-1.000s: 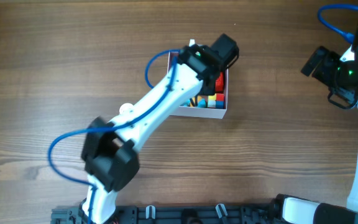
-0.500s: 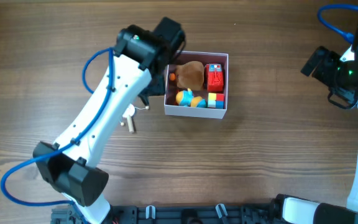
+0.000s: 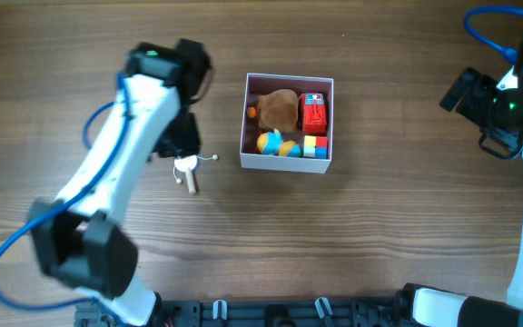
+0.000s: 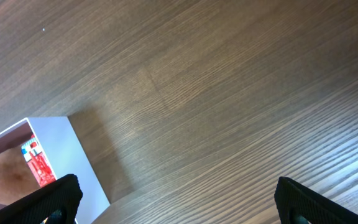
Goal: Pack container
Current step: 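Move the left gripper down to the pig rattle's wooden handle, then grasp the pig rattle handle and lift it with the left gripper, then carry the pig rattle over the box and lower it inside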
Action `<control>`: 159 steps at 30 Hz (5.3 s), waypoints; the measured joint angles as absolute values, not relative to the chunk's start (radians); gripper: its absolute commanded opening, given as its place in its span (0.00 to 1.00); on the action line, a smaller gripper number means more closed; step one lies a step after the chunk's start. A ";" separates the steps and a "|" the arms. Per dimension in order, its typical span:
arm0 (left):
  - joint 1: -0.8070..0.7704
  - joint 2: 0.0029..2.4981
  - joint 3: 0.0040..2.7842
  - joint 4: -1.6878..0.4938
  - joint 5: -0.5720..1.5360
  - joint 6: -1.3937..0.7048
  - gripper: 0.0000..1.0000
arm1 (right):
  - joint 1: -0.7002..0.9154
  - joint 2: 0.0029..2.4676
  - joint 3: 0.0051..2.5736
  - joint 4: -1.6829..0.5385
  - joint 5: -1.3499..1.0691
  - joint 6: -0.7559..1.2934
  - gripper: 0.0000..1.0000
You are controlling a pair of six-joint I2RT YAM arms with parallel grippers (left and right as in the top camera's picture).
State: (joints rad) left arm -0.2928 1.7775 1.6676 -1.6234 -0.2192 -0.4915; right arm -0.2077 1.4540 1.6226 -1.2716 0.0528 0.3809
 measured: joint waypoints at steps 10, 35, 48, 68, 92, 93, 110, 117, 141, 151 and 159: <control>-0.214 1.255 1.520 -1.401 -0.131 -0.476 0.80 | -0.208 1.454 1.622 -1.272 0.052 0.381 1.00; -0.294 1.707 1.026 -0.833 0.024 -0.490 0.64 | -0.208 1.454 1.621 -1.272 0.052 0.381 1.00; -0.271 1.742 1.026 -0.793 -0.006 -0.468 0.63 | -0.208 1.454 1.621 -1.272 0.052 0.381 1.00; -0.271 1.744 0.980 -0.726 -0.017 -0.419 0.44 | -0.208 1.454 1.621 -1.272 0.052 0.381 1.00; -0.271 1.745 0.949 -0.712 -0.029 -0.407 0.20 | -0.208 1.454 1.621 -1.272 0.052 0.381 1.00; -0.271 1.745 0.949 -0.712 -0.030 -0.407 0.15 | -0.208 1.454 1.621 -1.272 0.052 0.381 1.00; -0.288 1.712 1.369 -1.088 -0.033 -0.331 0.04 | -0.208 1.454 1.621 -1.272 0.052 0.381 1.00; -0.460 1.639 1.589 -1.016 -0.027 -0.235 0.04 | -0.208 1.454 1.621 -1.272 0.052 0.381 1.00; -0.682 2.051 1.586 -0.886 -0.028 0.207 0.04 | -0.208 1.454 1.621 -1.272 0.052 0.381 1.00; -0.683 2.050 1.587 -0.924 -0.045 0.231 0.91 | -0.208 1.454 1.621 -1.272 0.052 0.381 1.00; -0.685 1.993 1.643 -0.931 -0.075 0.201 1.00 | -0.208 1.454 1.621 -1.272 0.052 0.381 1.00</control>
